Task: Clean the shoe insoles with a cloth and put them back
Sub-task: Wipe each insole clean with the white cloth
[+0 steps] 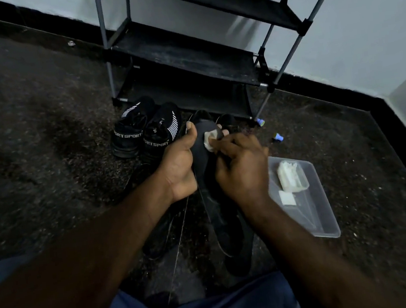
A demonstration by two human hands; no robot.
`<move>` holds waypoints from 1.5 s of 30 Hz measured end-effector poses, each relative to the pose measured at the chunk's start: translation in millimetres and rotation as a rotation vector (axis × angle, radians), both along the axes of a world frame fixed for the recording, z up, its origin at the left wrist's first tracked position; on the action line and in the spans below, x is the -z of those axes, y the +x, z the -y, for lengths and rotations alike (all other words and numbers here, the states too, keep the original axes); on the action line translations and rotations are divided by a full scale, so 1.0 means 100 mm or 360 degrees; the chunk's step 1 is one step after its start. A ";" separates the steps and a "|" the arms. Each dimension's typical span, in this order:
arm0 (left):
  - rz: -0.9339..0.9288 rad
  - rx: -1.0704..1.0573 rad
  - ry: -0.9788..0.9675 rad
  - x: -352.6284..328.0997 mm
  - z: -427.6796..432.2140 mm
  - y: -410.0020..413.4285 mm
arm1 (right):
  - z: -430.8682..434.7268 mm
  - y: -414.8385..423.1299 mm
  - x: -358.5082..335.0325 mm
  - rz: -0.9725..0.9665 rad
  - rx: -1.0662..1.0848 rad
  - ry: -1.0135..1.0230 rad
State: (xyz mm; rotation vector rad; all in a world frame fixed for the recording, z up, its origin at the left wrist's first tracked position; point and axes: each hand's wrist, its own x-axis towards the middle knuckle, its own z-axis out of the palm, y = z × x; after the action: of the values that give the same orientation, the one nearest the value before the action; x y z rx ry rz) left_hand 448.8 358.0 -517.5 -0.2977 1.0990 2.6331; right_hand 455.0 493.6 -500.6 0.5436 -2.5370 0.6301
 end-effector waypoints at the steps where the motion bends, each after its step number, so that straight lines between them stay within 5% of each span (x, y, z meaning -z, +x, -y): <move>1: -0.0017 -0.0007 0.0015 -0.02 0.01 0.00 | 0.04 0.08 0.04 0.0011 -0.0045 0.0001; 8: -0.0029 0.0051 0.0037 0.03 0.01 -0.03 | -0.04 0.13 0.08 0.0115 -0.0360 -0.0141; 12: -0.0016 0.0116 0.0032 0.09 -0.03 -0.05 | -0.21 -0.13 -0.12 -0.0023 -0.0116 -0.0262; 16: 0.0010 0.0092 0.0007 0.11 -0.05 -0.04 | -0.24 -0.26 -0.15 -0.0085 -0.0134 0.0120; 23: 0.0002 -0.0030 -0.0107 0.06 0.03 -0.04 | -0.36 -0.08 0.12 -0.0119 -0.0195 0.0175; 28: 0.0040 -0.0037 -0.0166 0.02 0.08 -0.05 | -0.38 0.03 0.20 0.0192 -0.0221 -0.0496; 36: 0.0001 -0.0034 -0.0052 -0.04 0.07 -0.05 | -0.26 0.09 0.14 0.1234 -0.0191 -0.1211; 42: 0.0022 0.0092 -0.0133 -0.04 0.04 0.00 | -0.12 0.04 0.07 0.1326 0.0130 -0.1875; 45: 0.0064 0.0041 -0.0220 -0.03 -0.03 0.06 | -0.10 0.03 0.05 0.1263 0.0161 -0.1827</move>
State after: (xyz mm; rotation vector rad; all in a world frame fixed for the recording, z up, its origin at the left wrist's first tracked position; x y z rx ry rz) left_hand 455.0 360.5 -514.8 -0.3606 1.2651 2.5223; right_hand 458.3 503.5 -506.1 -0.3195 -2.1978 2.3429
